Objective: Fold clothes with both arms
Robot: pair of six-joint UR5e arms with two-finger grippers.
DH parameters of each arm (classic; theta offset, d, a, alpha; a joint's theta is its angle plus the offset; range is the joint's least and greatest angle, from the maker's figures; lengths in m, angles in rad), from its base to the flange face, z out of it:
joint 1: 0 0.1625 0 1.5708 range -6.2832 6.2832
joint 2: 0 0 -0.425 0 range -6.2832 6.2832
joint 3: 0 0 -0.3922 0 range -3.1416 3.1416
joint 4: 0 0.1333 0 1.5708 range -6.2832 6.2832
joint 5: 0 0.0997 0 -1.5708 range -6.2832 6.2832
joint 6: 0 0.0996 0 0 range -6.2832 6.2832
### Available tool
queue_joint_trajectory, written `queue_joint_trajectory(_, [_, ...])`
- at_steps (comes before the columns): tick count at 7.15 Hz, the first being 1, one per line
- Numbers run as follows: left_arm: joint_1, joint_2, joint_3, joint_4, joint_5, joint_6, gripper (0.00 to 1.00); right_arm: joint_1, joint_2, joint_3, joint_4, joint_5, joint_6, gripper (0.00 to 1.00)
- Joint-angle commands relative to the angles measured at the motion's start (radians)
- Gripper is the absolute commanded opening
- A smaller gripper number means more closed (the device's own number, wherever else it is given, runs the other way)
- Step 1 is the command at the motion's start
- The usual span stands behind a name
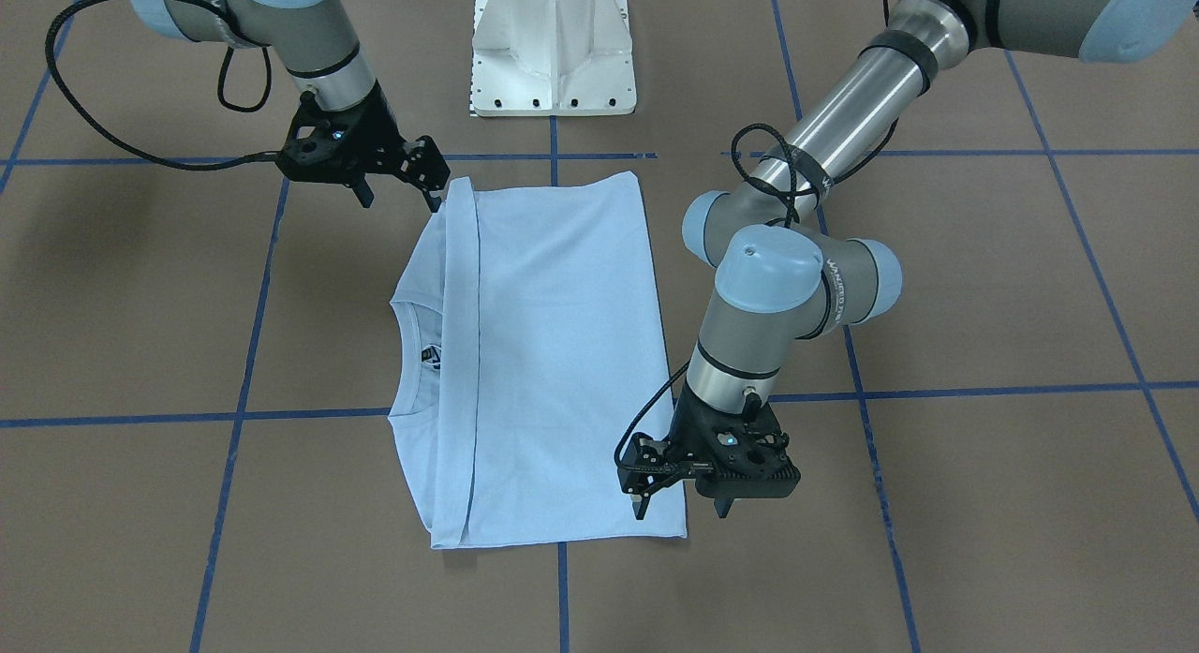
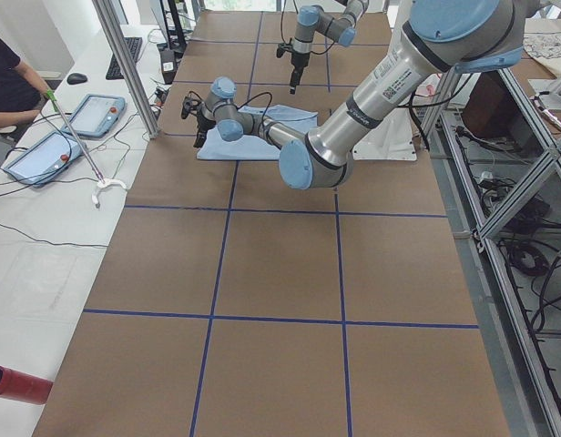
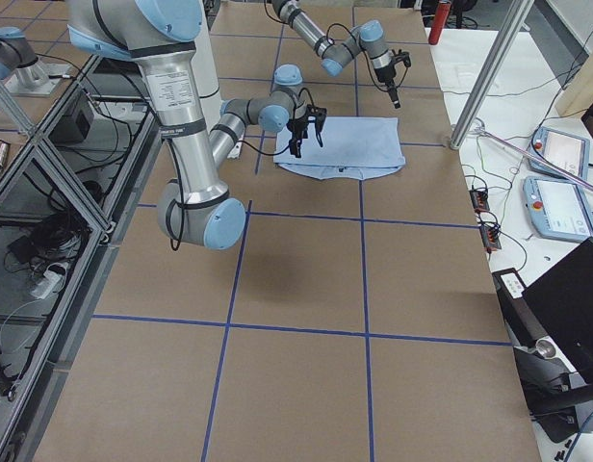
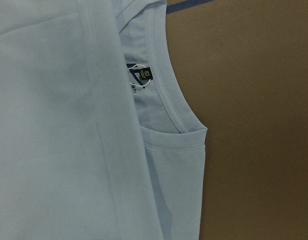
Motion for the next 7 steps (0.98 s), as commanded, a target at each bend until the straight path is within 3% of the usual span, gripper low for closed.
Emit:
queue_joint_trajectory(1, [-0.003,0.123,-0.296,0.214,-0.03,0.086,1.0,-0.035,0.105,-0.131,-0.051,-0.043,-0.131,1.0])
queue_joint_trajectory(2, [-0.003,0.162,-0.387,0.257,-0.03,0.096,1.0,-0.051,0.108,-0.163,-0.051,-0.05,-0.142,1.0])
queue_joint_trajectory(7, [0.004,0.174,-0.398,0.247,-0.031,0.094,1.0,-0.143,0.136,-0.17,-0.132,-0.036,-0.2,1.0])
